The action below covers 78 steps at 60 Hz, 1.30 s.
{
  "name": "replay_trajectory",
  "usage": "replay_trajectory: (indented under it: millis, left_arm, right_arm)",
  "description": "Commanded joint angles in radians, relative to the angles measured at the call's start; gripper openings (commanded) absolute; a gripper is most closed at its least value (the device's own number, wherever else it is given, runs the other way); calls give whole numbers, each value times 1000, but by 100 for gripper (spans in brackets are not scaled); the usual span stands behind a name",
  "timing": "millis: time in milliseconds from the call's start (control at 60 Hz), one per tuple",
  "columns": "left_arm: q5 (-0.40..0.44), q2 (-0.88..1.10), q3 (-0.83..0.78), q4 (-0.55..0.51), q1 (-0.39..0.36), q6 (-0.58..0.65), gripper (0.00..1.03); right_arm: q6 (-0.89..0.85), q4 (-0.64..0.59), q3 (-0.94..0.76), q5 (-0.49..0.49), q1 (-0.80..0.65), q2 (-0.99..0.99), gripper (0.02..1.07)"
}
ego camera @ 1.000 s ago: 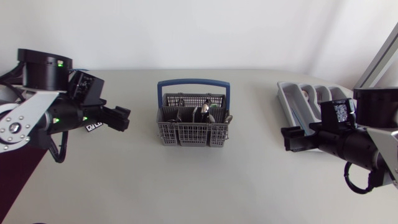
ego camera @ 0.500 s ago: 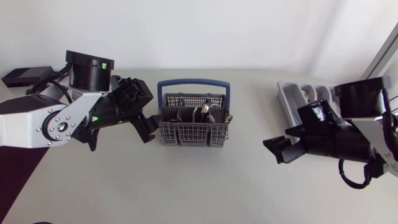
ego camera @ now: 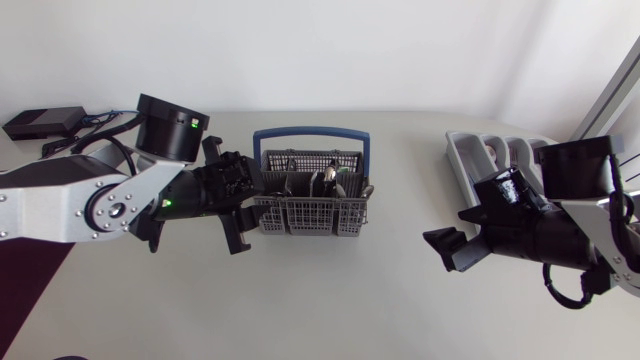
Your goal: Transfer all utensils from the basket to the drawer tray.
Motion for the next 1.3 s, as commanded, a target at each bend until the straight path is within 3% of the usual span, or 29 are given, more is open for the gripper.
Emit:
replay_trajectory:
  millis: [0, 533, 717, 883, 1000, 1100, 1283]
  left_arm:
    - [4, 26, 46, -7, -9, 47, 48]
    - [-12, 139, 128, 1, -12, 55, 42]
    - [-36, 167, 129, 8, -15, 76, 32]
    - [-36, 181, 131, 14, -15, 78, 32]
    - [-36, 196, 134, 27, -17, 81, 23]
    - [-36, 204, 137, 28, -17, 84, 23]
    - [-39, 207, 145, 28, -17, 84, 4]
  right_arm:
    - [-16, 11, -31, 6, 10, -5, 102]
    - [-21, 34, -51, 38, 28, -8, 102]
    - [-22, 41, -52, 50, 37, -8, 102]
    - [-22, 44, -60, 58, 47, -7, 102]
    - [-24, 44, -64, 67, 56, -10, 102]
    - [-25, 42, -67, 71, 60, -13, 102]
    - [-27, 44, -71, 82, 65, -14, 102]
